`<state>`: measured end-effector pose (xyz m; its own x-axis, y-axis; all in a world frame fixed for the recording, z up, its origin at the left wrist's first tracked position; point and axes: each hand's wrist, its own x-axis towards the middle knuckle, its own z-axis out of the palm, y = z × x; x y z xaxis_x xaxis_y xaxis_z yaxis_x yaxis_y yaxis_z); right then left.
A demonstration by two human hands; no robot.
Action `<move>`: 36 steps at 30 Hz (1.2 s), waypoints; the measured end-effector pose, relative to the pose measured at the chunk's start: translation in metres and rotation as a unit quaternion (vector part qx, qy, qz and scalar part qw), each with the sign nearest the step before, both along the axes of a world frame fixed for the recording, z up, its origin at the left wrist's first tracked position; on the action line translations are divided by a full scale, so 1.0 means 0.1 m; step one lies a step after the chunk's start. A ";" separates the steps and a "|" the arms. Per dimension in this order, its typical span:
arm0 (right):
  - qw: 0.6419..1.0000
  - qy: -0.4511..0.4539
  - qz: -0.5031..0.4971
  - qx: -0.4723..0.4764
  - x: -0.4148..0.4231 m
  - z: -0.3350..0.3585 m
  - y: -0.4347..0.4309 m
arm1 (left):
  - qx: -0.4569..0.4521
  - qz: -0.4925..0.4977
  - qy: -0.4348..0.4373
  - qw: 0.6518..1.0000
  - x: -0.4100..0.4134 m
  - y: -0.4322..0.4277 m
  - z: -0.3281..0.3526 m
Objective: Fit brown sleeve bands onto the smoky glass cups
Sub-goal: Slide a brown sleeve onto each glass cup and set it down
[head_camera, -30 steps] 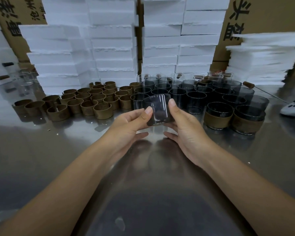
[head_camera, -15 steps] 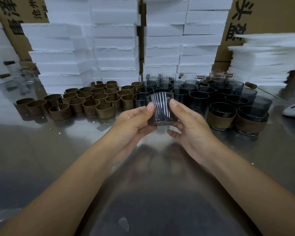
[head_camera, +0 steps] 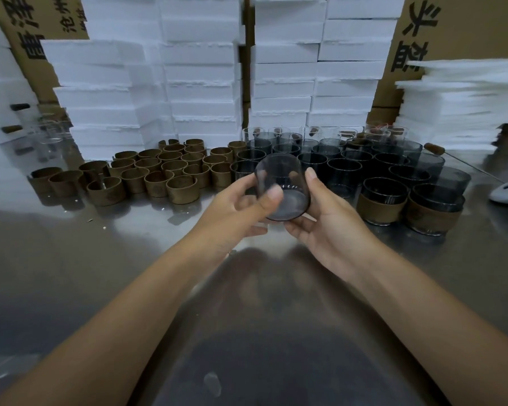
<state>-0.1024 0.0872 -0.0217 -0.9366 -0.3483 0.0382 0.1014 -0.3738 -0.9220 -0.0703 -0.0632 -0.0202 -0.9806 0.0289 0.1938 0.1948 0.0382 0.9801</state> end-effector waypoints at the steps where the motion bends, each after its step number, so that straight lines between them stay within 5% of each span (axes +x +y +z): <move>1: 1.000 -0.009 0.000 -0.005 0.00 0.01 0.00 | -0.007 0.003 0.004 1.000 0.00 0.00 -0.02; 12: 0.993 0.054 0.021 0.101 0.05 -0.02 -0.03 | 0.071 0.017 -0.044 0.996 -0.04 -0.04 -0.01; 36: 0.998 0.042 -0.028 0.045 0.08 -0.03 -0.03 | -0.061 0.037 -0.022 0.997 -0.08 -0.11 -0.03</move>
